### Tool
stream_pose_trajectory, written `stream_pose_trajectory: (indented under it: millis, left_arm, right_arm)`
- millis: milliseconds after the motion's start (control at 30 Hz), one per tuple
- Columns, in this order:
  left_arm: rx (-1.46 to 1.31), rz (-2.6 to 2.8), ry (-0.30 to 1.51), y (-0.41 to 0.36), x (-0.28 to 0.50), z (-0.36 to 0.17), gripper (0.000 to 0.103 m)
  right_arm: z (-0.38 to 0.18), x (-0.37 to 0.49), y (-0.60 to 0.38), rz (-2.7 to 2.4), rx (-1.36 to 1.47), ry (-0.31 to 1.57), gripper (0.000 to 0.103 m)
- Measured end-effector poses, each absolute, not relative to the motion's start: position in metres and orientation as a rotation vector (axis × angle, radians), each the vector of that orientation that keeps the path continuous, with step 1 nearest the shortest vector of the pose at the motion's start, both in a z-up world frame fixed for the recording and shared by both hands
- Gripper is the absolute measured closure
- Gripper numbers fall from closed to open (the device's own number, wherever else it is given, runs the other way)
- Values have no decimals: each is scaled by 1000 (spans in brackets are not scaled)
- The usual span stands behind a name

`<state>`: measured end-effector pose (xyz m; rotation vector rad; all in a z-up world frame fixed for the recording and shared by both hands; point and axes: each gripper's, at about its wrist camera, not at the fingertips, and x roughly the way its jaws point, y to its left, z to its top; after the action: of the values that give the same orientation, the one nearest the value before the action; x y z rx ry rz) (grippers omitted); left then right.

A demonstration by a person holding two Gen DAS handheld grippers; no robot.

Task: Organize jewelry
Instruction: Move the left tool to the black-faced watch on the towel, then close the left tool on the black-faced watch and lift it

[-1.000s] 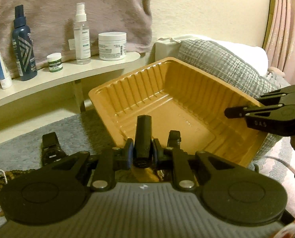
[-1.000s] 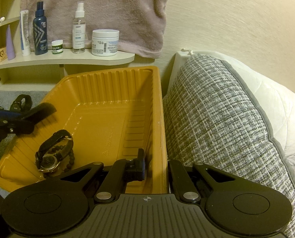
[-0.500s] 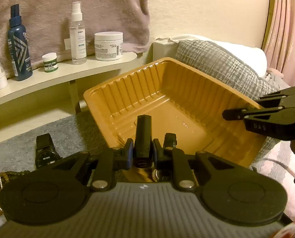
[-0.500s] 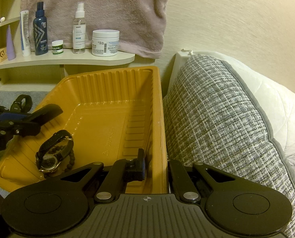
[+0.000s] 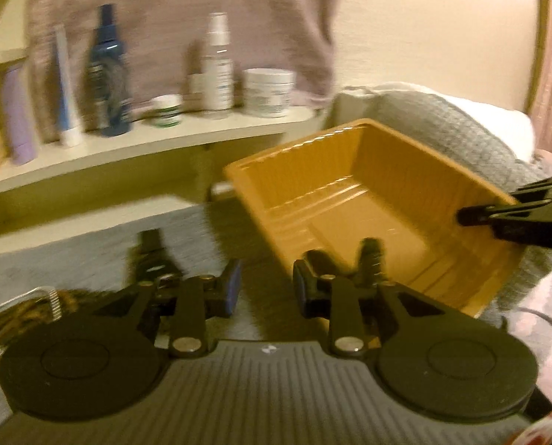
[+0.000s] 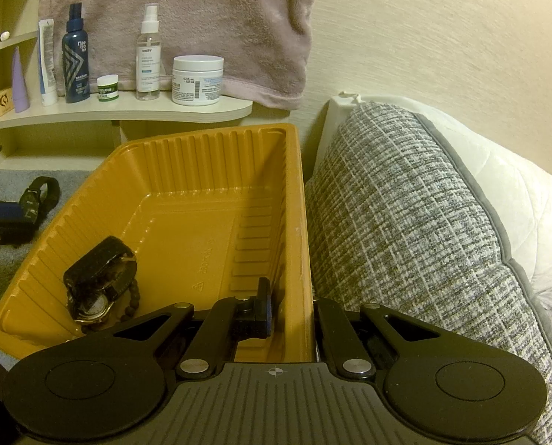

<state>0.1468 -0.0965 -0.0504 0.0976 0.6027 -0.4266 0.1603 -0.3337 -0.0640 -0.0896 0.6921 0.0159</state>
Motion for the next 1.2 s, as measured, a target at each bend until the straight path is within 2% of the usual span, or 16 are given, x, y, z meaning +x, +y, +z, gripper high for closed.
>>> stream_pose_trajectory:
  millis: [100,300,367,433,533,767,1000,1133,1200]
  left_arm:
    - [96,-358,611,-83,151,-57,76]
    - [125,-228,585,-70,165,-70,63]
    - [152,-208,569,-70,170,-74,58]
    - [162,-201,557,-70,176,-77,46]
    - [172,-184,554,-72,185,-81,39]
    - [159,-143,572,-76,201,-94,41]
    - [158,-132,605,-78,209,-104,50]
    - [148,-134,605,-77,209,-105,61]
    - [145,-136,606,-76,209,-104,61]
  right_arm:
    - [-64,160,-334,15,-89,692,98]
    - [-64,160,-334,16,-89,694,98]
    - [-64,160,-334,16,-88,694,98]
    - [-64,161,-334,16,-88,694,98]
    - [-64,160,-334,16,-86,695,98]
    - [-65,161,-335,16,-85,697,98]
    - [-66,161,-335,16,-85,700,97]
    - [-66,161,-335,16,-84,700,97]
    - [-66,161,-335,16,-85,700,97]
